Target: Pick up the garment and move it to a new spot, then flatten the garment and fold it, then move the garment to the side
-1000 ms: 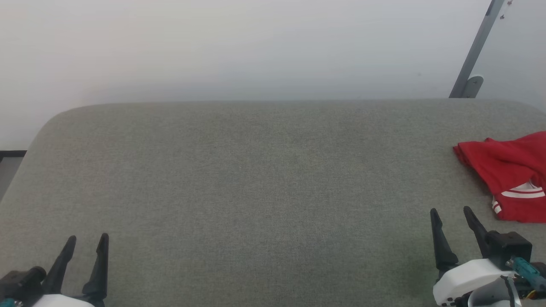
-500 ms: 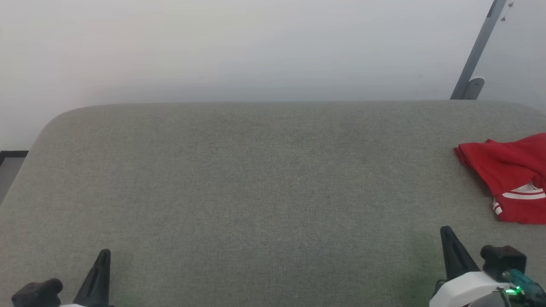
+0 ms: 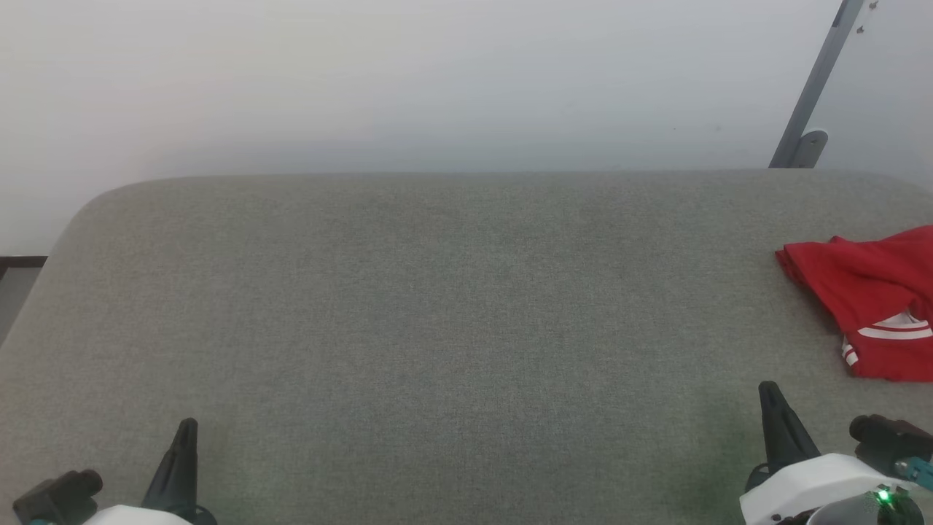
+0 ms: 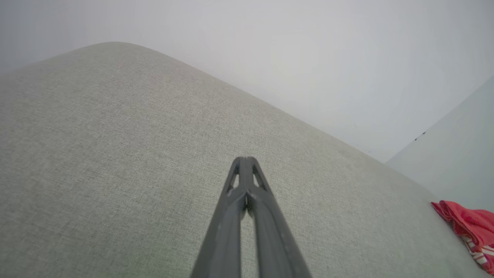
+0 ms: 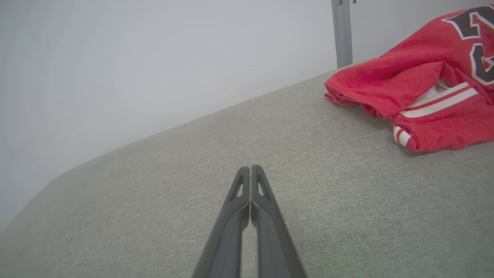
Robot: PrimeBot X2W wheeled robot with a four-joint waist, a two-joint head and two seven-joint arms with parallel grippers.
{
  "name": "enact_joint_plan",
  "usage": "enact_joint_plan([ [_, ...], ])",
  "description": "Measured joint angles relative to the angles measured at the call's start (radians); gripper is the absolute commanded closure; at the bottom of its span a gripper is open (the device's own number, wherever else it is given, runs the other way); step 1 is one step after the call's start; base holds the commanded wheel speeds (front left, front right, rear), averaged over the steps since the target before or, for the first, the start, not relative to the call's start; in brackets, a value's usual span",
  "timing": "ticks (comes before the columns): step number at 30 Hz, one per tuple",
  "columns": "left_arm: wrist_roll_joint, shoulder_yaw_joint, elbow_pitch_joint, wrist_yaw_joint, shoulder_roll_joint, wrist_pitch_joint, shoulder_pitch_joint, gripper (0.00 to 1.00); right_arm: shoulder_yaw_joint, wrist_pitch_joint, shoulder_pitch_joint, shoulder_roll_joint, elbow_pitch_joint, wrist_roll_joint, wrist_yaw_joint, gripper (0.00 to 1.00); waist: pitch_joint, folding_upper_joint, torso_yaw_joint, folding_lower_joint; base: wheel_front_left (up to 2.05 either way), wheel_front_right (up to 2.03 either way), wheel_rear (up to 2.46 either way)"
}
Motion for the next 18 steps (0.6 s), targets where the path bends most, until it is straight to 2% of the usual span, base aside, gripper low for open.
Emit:
enact_joint_plan([
  [18,-0.215,0.021,-0.006,0.000,-0.059,0.077,-0.042,1.00,0.000,0.064,-0.022,0.006,-0.015,0.303,0.000,1.00,0.005,0.0001,-0.002,0.0000,0.00,0.00,0.00],
])
